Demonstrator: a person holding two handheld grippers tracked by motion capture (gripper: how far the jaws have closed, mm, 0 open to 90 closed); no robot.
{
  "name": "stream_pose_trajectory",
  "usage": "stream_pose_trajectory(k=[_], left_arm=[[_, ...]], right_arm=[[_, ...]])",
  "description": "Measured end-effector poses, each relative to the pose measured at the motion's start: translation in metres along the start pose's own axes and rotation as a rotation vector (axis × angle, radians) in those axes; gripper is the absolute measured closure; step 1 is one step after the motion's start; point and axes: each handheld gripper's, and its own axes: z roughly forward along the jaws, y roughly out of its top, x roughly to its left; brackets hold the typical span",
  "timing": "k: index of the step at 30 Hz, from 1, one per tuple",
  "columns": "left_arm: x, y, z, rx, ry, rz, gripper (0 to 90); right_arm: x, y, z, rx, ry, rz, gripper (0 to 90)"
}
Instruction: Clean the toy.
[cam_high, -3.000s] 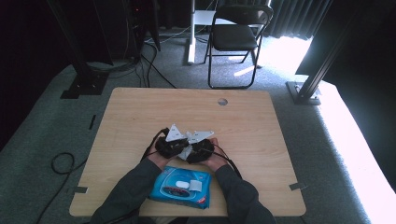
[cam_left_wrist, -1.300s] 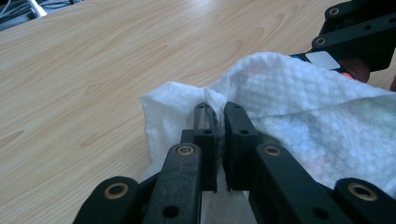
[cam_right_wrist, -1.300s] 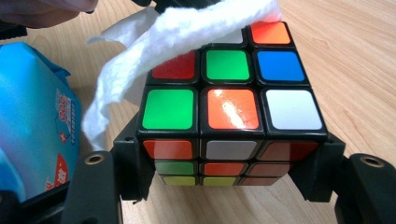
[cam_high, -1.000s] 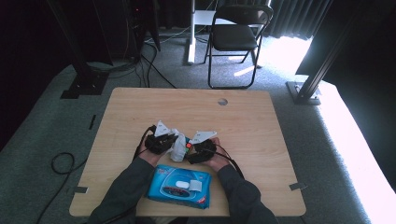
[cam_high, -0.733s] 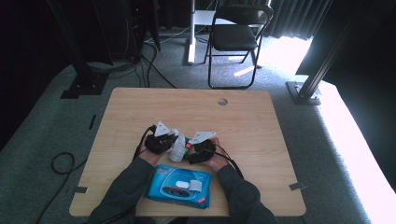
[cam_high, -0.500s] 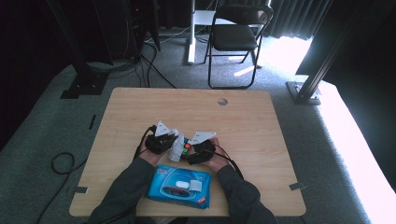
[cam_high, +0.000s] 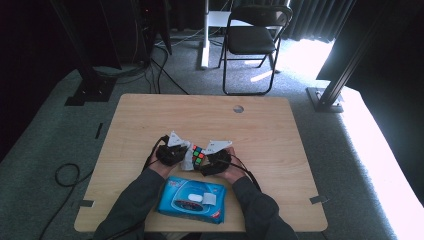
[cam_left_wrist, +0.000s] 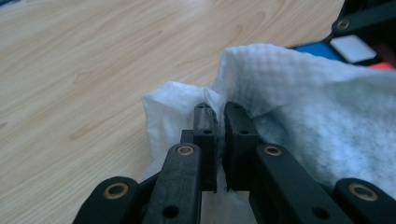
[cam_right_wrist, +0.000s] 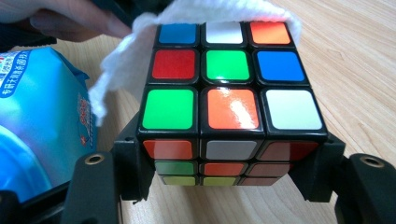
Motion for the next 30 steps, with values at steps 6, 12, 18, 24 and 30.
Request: stream_pose_trajectory(k=[6,12,18,24,30], left_arm=[[0.000,0.001,-0.001,-0.005,0.001,-0.003,85.0],[0.000,0.007,-0.008,-0.042,-0.003,-0.009,85.1],[0.000,0.009,-0.013,-0.082,-0.006,-0.018,85.0],[0.001,0.005,-0.008,-0.064,-0.014,-0.016,85.0],[0.001,-0.001,-0.001,-0.034,-0.017,-0.014,85.0]], right_arm=[[0.000,0.001,0.000,0.000,0.005,-0.002,34.1],[0.001,0.000,0.000,0.009,0.009,-0.012,34.1],[0.003,-0.001,0.003,0.023,0.008,-0.021,34.1],[0.003,-0.001,0.002,0.018,0.006,-0.020,34.1],[0.001,0.000,-0.001,0.005,0.001,-0.013,34.1]])
